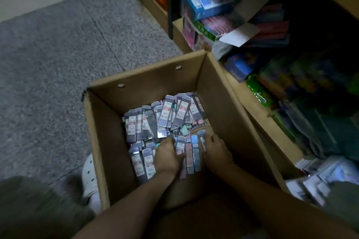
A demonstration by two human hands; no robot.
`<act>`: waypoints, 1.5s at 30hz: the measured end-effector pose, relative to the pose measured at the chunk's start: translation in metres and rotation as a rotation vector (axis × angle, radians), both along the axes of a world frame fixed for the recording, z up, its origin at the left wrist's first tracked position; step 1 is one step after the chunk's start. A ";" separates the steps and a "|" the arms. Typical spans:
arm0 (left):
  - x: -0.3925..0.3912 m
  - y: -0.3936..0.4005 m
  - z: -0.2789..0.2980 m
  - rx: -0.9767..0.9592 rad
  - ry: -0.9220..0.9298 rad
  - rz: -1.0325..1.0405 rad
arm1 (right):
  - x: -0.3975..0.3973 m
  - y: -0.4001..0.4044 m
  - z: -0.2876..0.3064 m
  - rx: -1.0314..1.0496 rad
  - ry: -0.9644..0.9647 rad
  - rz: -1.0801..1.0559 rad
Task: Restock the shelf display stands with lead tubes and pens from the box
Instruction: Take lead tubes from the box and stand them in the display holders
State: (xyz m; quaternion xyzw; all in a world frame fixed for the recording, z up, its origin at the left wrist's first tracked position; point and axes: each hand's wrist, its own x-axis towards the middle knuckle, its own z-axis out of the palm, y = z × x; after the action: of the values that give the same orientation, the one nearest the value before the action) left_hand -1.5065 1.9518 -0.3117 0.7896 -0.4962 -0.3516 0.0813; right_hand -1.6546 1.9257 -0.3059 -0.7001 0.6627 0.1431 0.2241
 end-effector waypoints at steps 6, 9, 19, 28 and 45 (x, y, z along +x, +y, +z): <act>0.003 -0.005 -0.002 0.040 0.077 0.097 | 0.001 -0.011 -0.018 -0.112 -0.104 0.070; 0.009 -0.003 -0.004 0.088 0.140 0.148 | 0.003 -0.017 -0.025 0.004 -0.154 0.092; 0.007 -0.006 0.008 0.134 0.526 0.352 | 0.001 -0.022 -0.019 0.107 -0.211 -0.002; 0.032 -0.051 0.121 0.005 0.581 -0.249 | 0.005 -0.023 0.086 -0.088 -0.476 -0.111; -0.071 -0.132 0.346 -0.451 0.935 -0.553 | -0.109 -0.024 0.427 -0.868 -0.441 -0.168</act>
State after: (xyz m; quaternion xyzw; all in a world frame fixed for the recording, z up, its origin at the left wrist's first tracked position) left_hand -1.5775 1.8201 0.0346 0.3552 -0.6577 -0.5565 0.3627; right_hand -1.7637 1.9013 0.1214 -0.6867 0.6520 -0.3163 0.0571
